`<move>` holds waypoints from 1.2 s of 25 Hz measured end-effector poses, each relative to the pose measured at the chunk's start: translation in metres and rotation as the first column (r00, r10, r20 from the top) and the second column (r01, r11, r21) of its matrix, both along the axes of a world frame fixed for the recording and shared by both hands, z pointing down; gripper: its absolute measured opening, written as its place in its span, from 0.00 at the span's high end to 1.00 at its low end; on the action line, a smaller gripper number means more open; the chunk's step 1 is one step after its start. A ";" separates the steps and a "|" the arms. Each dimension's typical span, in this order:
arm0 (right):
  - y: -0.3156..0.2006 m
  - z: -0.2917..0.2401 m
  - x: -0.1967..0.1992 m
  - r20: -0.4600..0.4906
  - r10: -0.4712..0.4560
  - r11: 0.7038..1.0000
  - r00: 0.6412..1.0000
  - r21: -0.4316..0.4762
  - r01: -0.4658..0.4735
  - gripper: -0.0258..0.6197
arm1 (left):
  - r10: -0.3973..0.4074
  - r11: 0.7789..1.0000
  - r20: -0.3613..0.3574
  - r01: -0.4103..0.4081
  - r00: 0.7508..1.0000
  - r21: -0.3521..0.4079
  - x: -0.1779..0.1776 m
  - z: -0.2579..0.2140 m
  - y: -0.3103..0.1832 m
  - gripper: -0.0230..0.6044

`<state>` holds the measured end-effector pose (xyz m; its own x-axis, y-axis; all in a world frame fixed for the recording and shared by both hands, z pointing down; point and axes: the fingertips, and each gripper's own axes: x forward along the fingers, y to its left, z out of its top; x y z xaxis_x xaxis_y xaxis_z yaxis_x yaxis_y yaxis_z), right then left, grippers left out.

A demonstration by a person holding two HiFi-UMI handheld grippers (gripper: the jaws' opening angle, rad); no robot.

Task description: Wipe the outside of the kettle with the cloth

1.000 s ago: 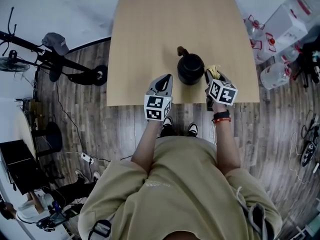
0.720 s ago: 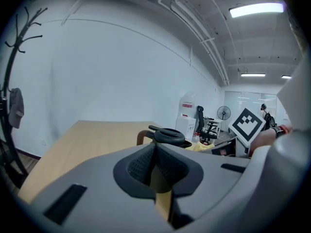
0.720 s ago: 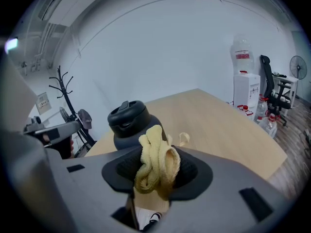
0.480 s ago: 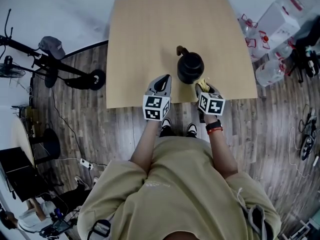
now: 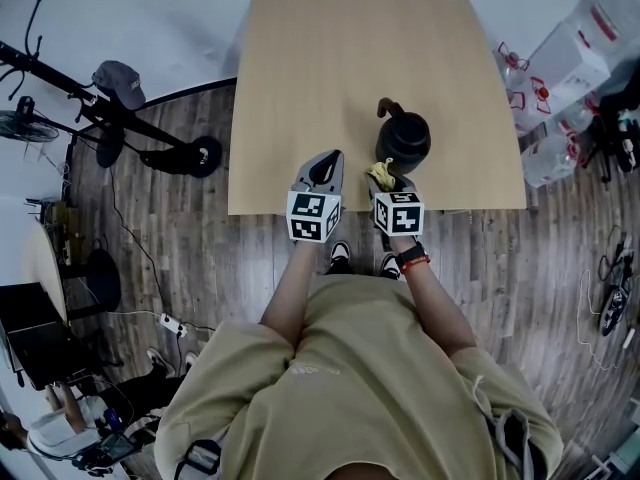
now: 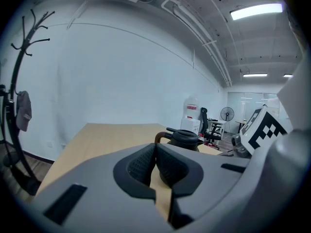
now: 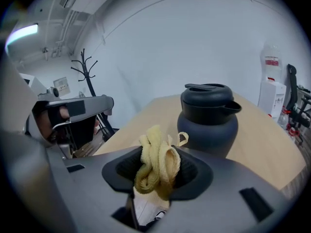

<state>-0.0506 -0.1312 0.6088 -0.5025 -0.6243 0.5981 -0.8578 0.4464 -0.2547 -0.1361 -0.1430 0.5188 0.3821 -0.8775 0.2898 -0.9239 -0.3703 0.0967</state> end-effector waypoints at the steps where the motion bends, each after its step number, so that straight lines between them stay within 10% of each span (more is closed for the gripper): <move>1: -0.004 -0.001 -0.007 -0.001 0.000 1.000 1.000 0.009 0.000 0.70 | -0.004 1.000 0.002 0.004 1.000 0.001 -0.006 -0.001 0.000 0.92; 30: -0.076 -0.001 -0.028 -0.009 0.432 0.902 0.902 -0.004 -0.432 0.71 | -0.018 0.999 -0.014 0.018 1.000 -0.035 -0.069 0.016 -0.009 0.92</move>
<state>-0.0782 -0.2075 0.6079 -0.1797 -0.7753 0.6055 -0.9681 0.0302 -0.2486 -0.2055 -0.1517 0.5343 0.3708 -0.8738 0.3145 -0.9287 -0.3501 0.1224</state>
